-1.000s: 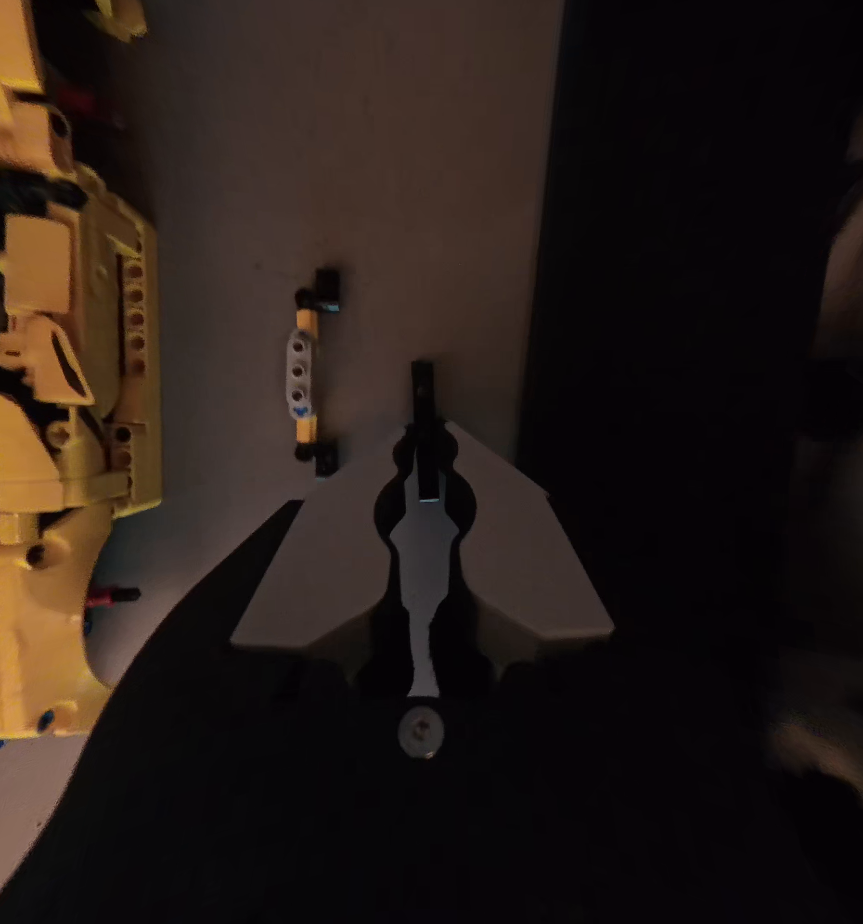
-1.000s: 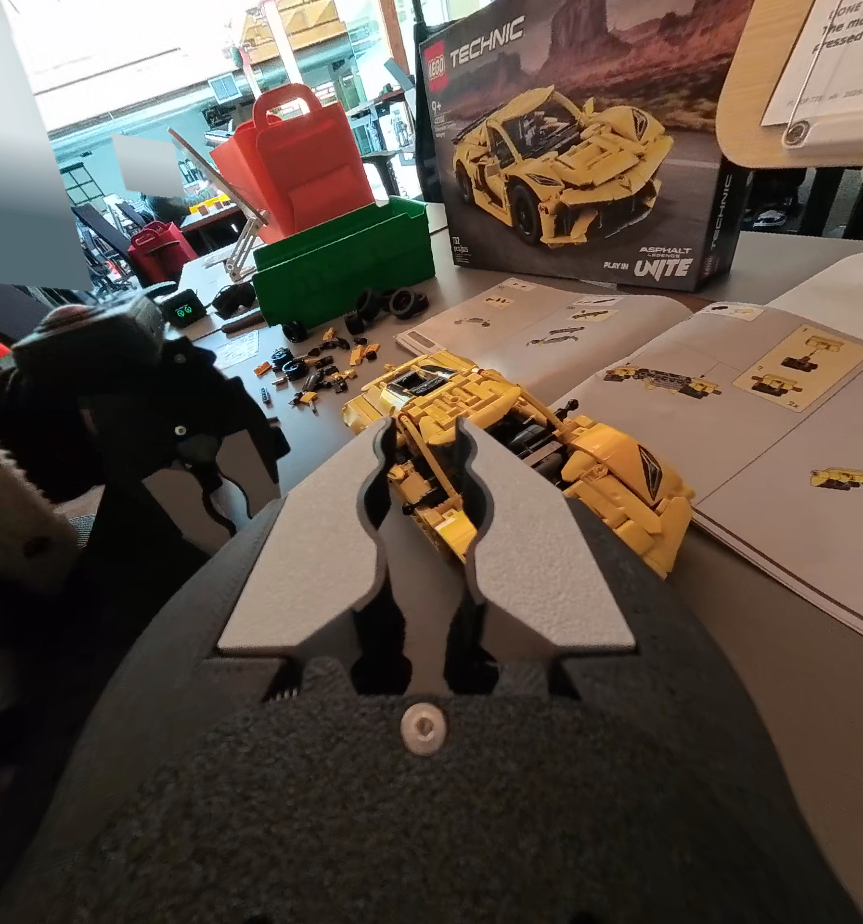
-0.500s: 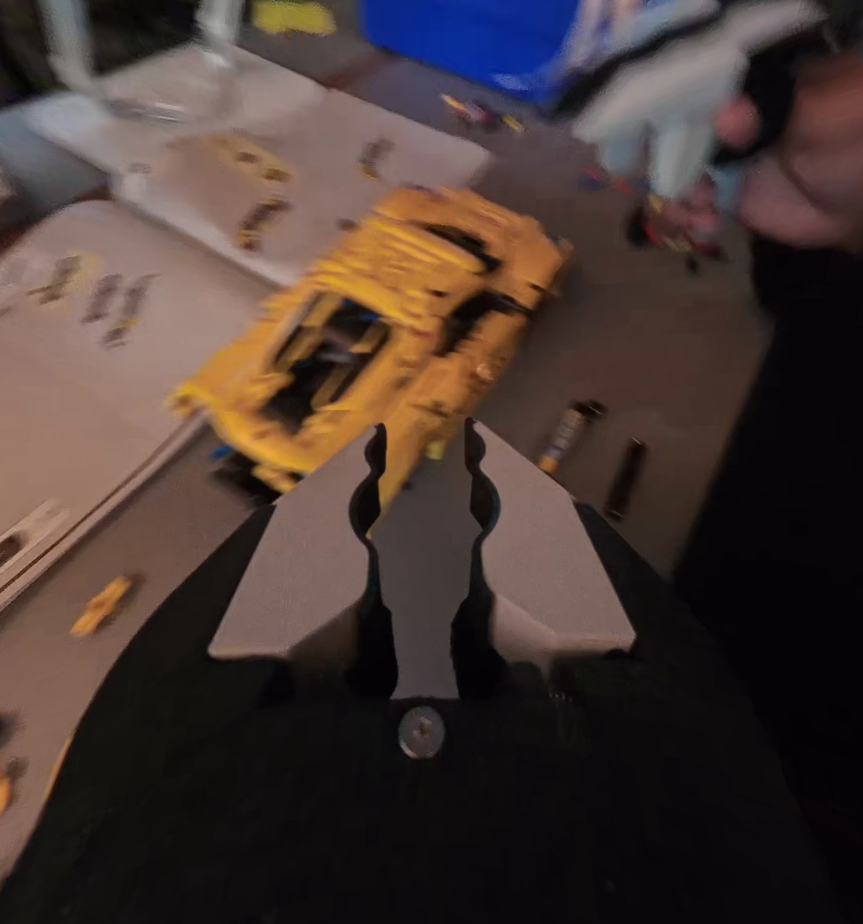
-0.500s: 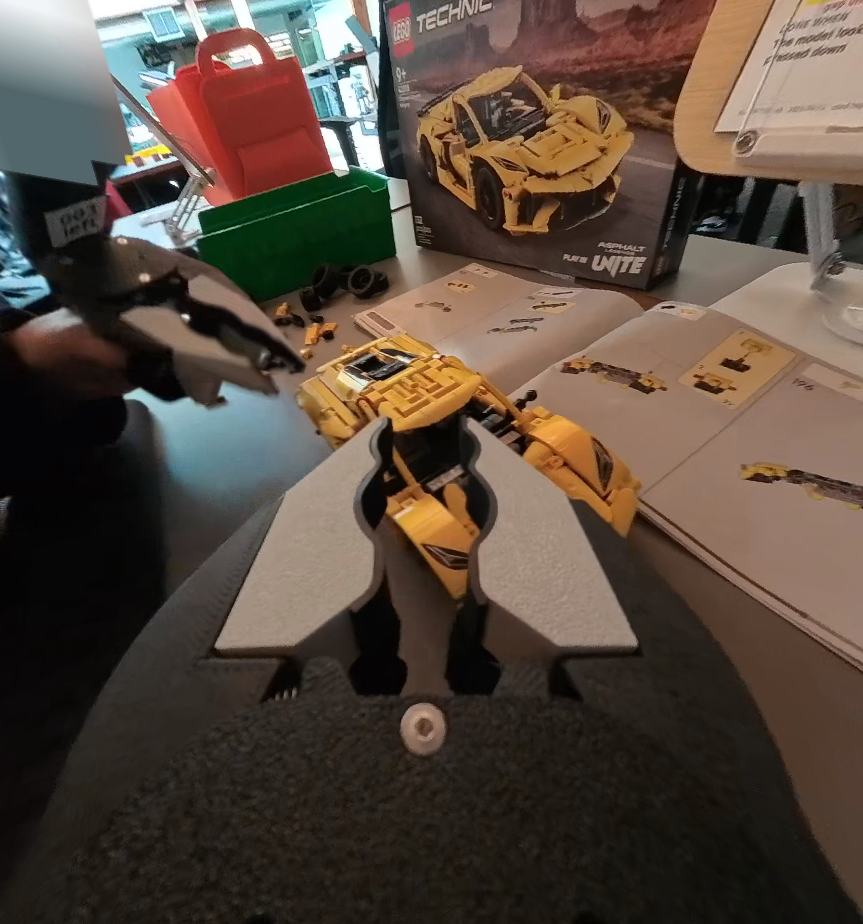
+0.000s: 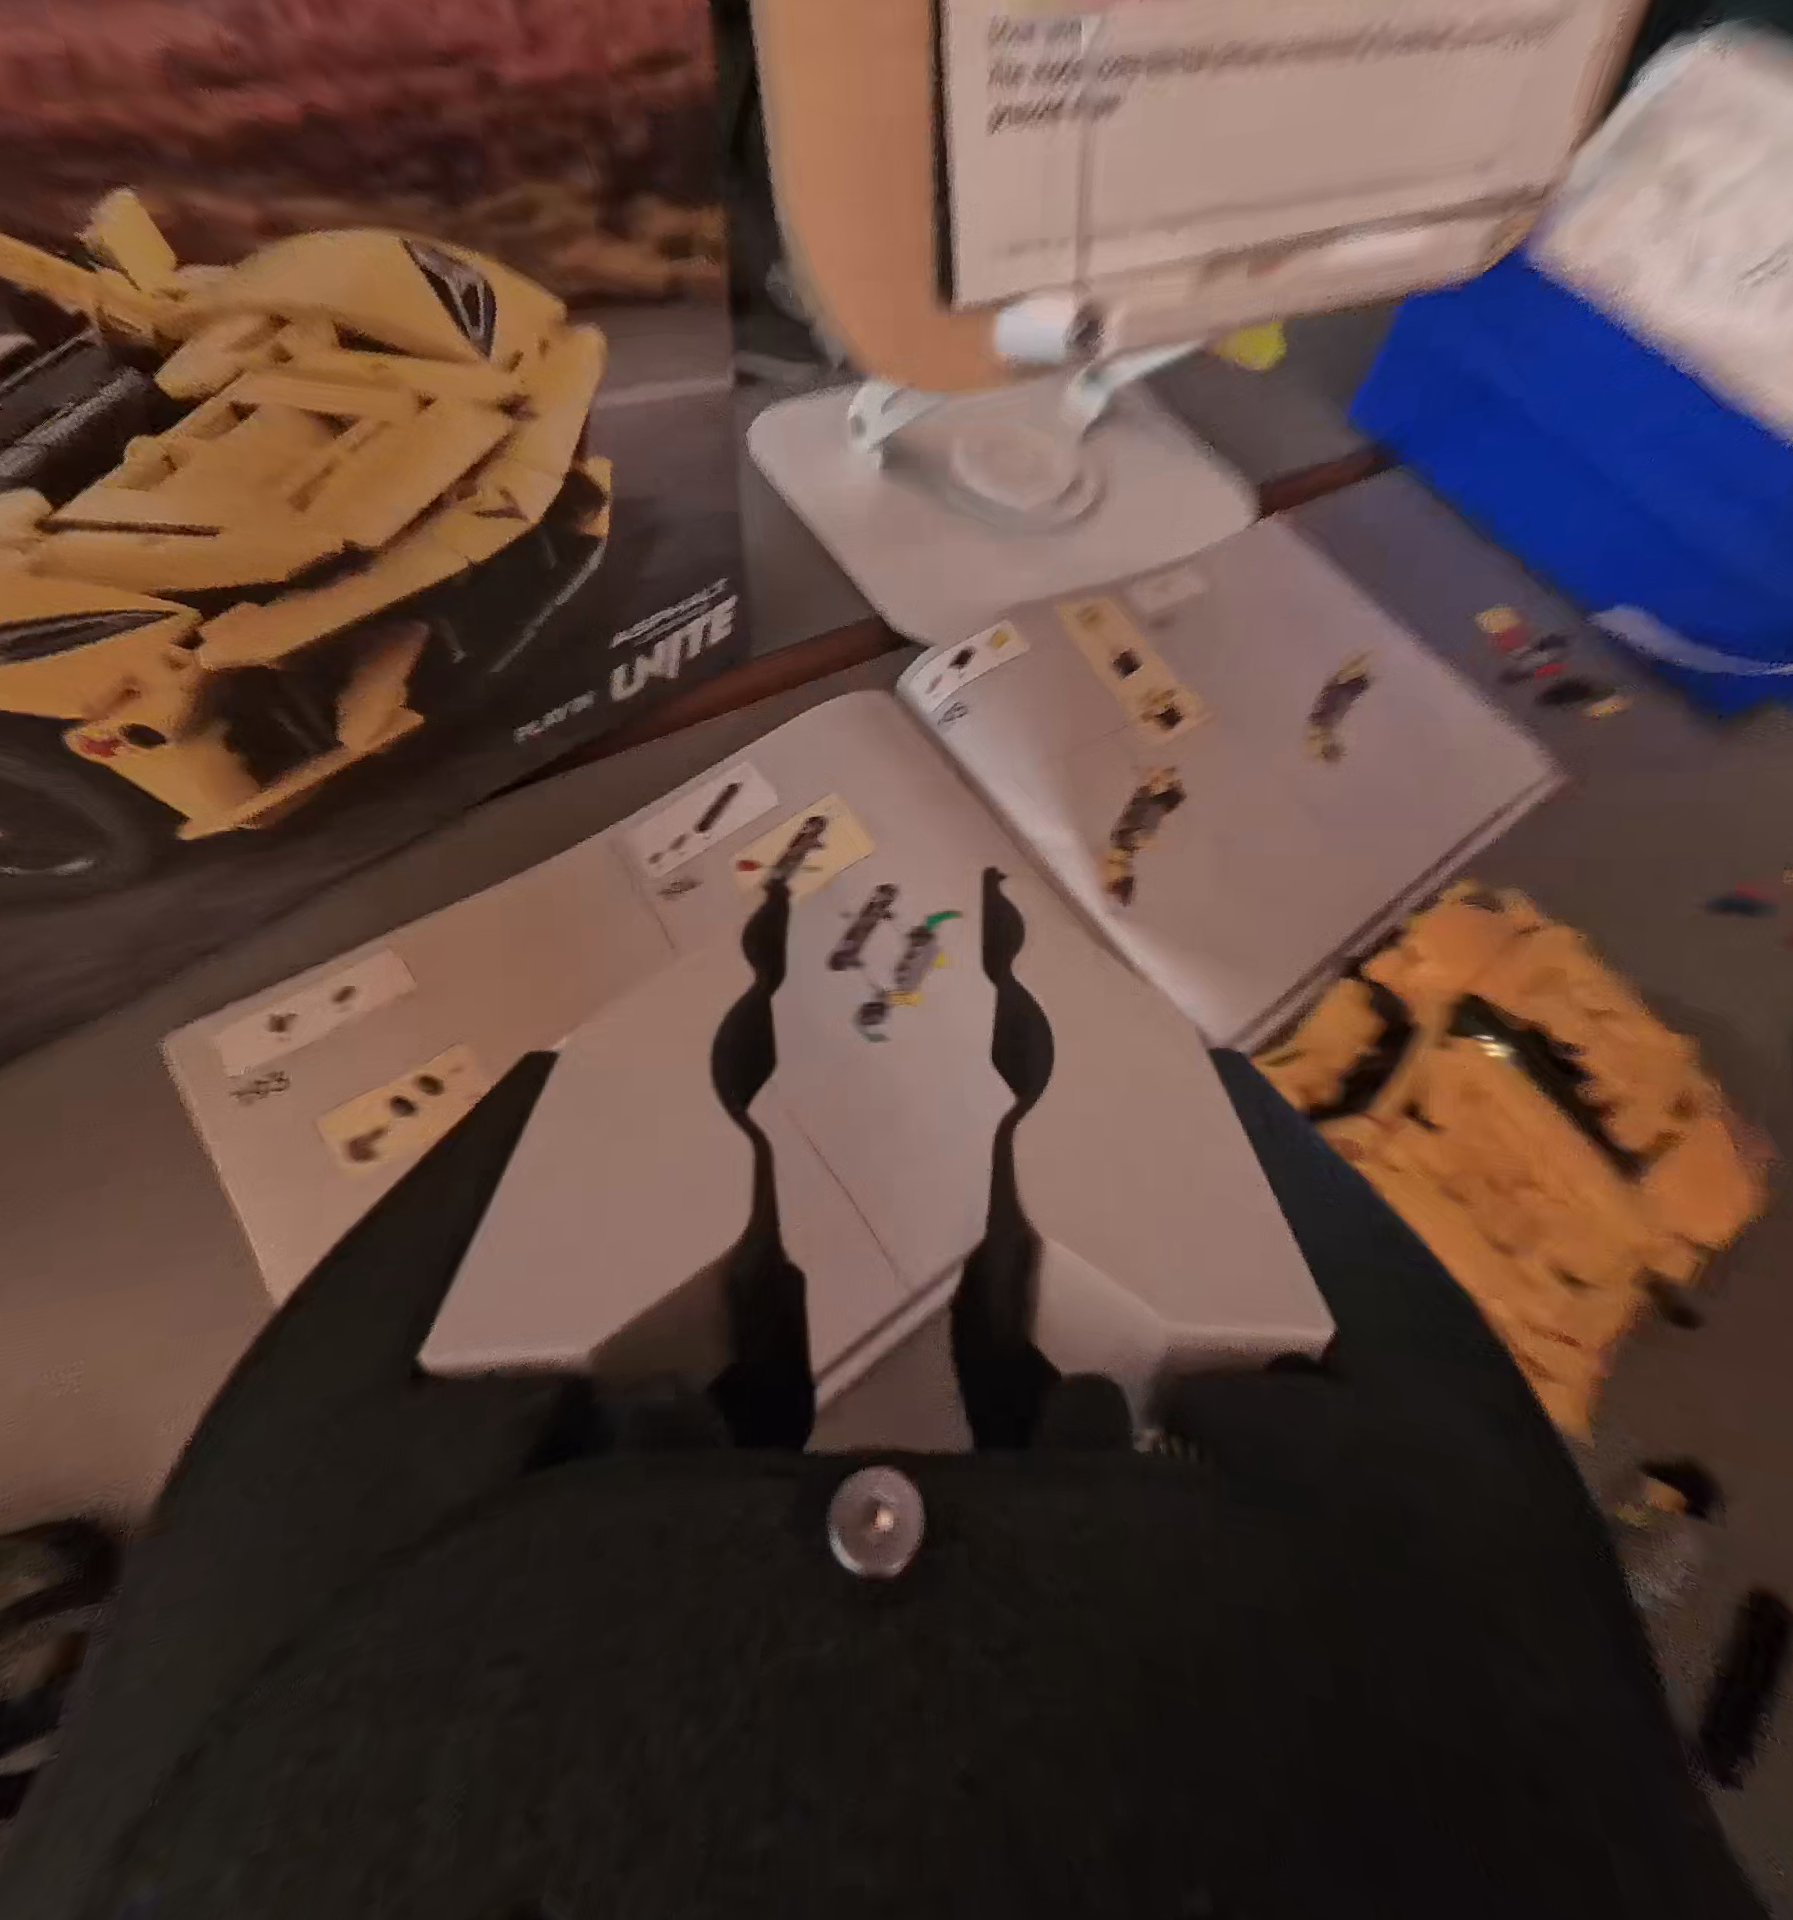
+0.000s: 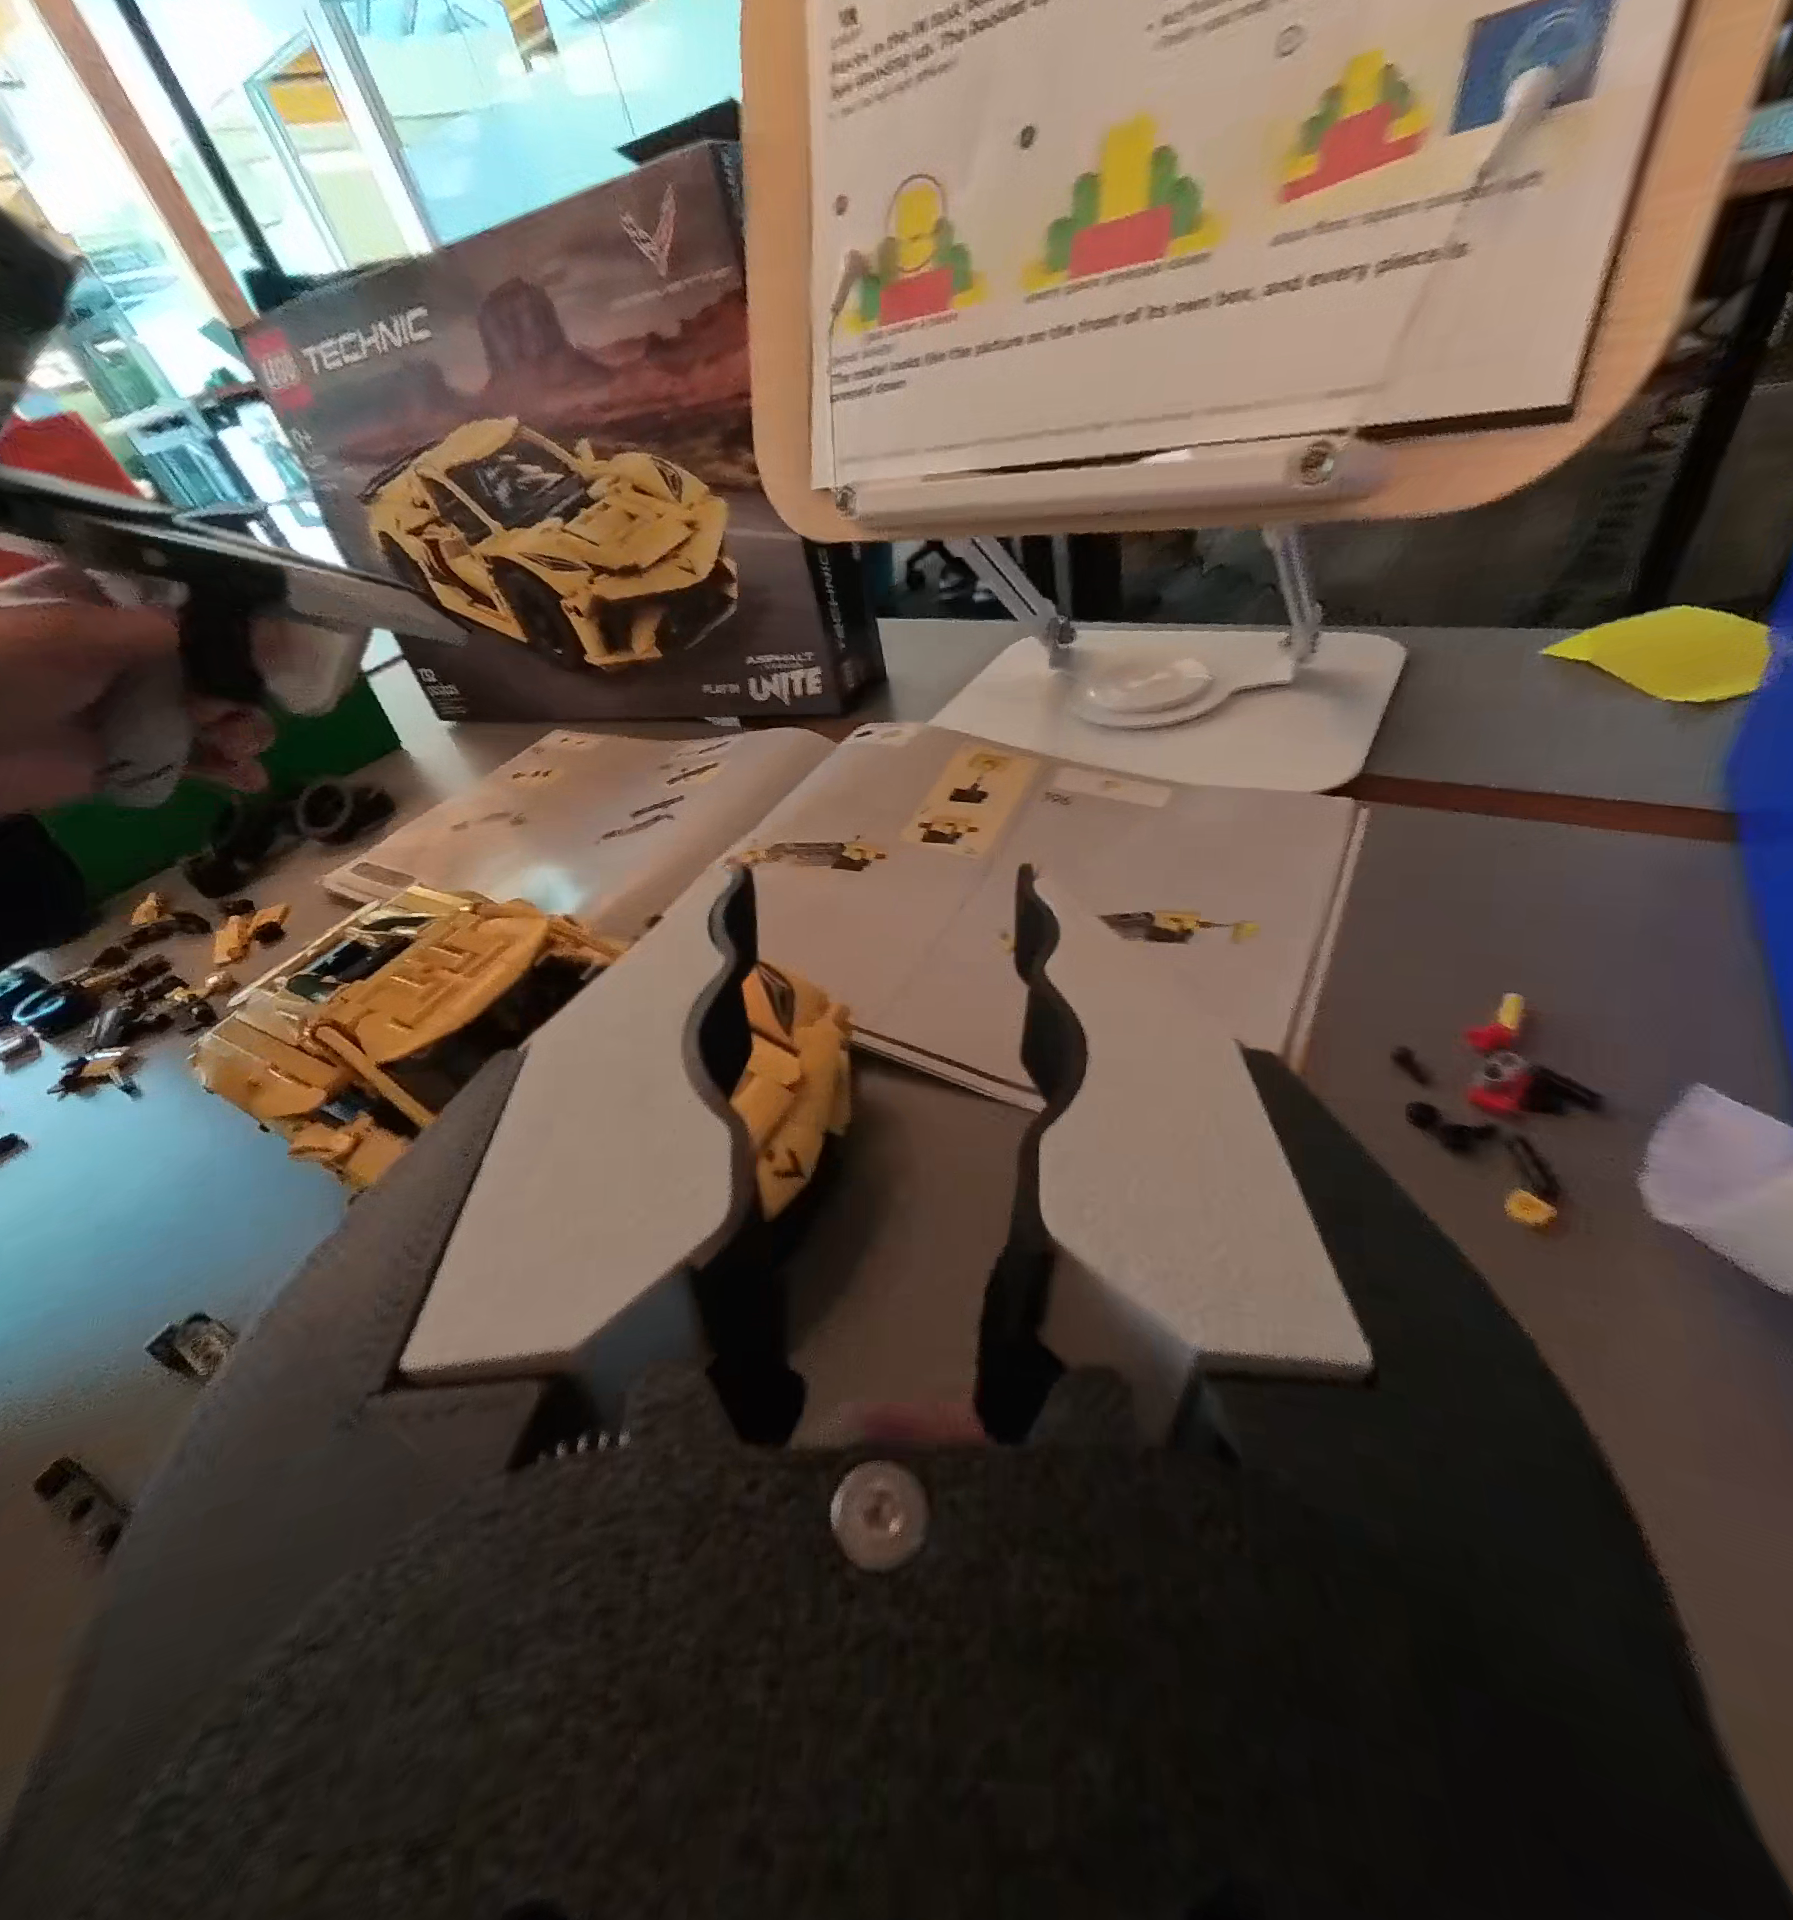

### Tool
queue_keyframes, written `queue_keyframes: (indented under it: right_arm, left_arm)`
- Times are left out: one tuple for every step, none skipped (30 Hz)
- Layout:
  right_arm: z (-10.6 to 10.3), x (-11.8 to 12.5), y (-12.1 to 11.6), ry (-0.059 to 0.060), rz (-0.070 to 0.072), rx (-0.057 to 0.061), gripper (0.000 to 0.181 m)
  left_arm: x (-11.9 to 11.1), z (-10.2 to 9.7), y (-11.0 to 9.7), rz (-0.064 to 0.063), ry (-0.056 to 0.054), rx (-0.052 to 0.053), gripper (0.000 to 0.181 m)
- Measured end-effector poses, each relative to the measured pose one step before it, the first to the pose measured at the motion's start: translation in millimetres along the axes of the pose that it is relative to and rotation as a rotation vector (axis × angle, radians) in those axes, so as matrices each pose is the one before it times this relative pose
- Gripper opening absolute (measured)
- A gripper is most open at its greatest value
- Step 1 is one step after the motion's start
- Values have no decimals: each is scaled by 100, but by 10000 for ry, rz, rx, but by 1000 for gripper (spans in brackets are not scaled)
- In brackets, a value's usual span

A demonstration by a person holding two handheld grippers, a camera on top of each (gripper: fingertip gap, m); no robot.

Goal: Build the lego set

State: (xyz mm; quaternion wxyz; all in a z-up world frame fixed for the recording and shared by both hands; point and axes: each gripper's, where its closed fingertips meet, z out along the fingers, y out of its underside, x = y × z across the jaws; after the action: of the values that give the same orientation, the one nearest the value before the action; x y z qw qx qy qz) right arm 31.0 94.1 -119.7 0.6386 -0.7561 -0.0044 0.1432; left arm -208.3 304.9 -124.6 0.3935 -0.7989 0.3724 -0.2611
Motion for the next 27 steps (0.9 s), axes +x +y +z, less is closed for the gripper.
queue_keyframes:
  right_arm:
    - [-643,552,-73,140,-26,-233,48]
    - [-839,567,-151,153,-124,-263,48]
    - [-1051,733,-129,183,-264,-353,47]
    - [-1171,940,122,204,-333,-539,48]
    - [-1291,1096,284,229,-253,-584,47]
    - [-1321,1026,335,151,-153,-468,47]
    - [-1288,799,620,52,-65,-423,44]
    - [-1104,346,909,-150,-90,-415,36]
    - [-853,348,1189,-7,-59,-412,29]
    - [-557,296,1227,108,30,-250,29]
    - [-236,-305,1100,-114,74,-22,29]
    - [69,-709,940,-228,133,100,28]
    - [360,-666,1085,-141,139,-83,27]
    - [580,-606,1227,-60,45,-361,27]
    - [647,-448,1112,69,-15,-376,28]
    - [639,-340,1074,88,63,-360,30]
    - [624,-265,838,89,178,-244,30]
    - [556,-171,472,117,115,-99,30]
    - [411,-128,89,153,-8,18,28]
    - [302,-78,-152,217,-106,31,27]
    - [253,1,-153,276,-177,-76,25]
    - [234,126,-46,300,-203,-168,21]
    - [295,-77,161,121,-166,-247,18]
    - [321,-111,320,26,-56,-310,19]
    - [288,7,372,8,69,-285,19]
    - [267,-140,310,-144,120,-180,20]
    - [209,-56,141,-124,124,-59,21]
  left_arm:
    - [-986,959,-121,270,-658,-105,41]
    - [-957,709,-316,92,-620,267,41]
    - [-873,543,-336,6,-499,406,41]
    - [-815,470,-96,-69,-406,278,41]
    - [-524,466,232,-280,-235,54,41]
    - [47,476,521,-336,122,-139,41]
    - [529,421,716,-146,468,-261,42]
    - [506,356,660,-49,463,-244,42]
    - [183,239,438,-109,264,-109,42]
    - [113,103,233,-185,209,36,42]
    - [152,14,182,-226,233,46,42]
    - [145,1,314,-190,211,-99,42]
    - [-60,-35,380,-125,62,-187,43]
    - [-222,-155,252,-71,-74,-103,46]
    - [-182,-242,136,-36,-77,19,47]
    - [-135,-303,82,-32,-70,55,47]
    - [-126,-304,52,-14,-73,40,47]
    - [-116,-265,-68,18,-68,39,47]
    - [-90,-235,-177,29,-46,55,47]
    - [-44,-184,-209,11,-14,62,47]
    - [-11,-120,-140,-18,18,52,47]
    - [73,-56,-22,-34,61,27,47]
    - [86,29,123,-29,72,-31,47]
    - [-19,75,199,-13,9,-81,48]
    - [-75,101,161,16,-32,-66,48]
    - [8,103,123,35,3,-40,48]
    - [47,107,108,26,24,-53,48]
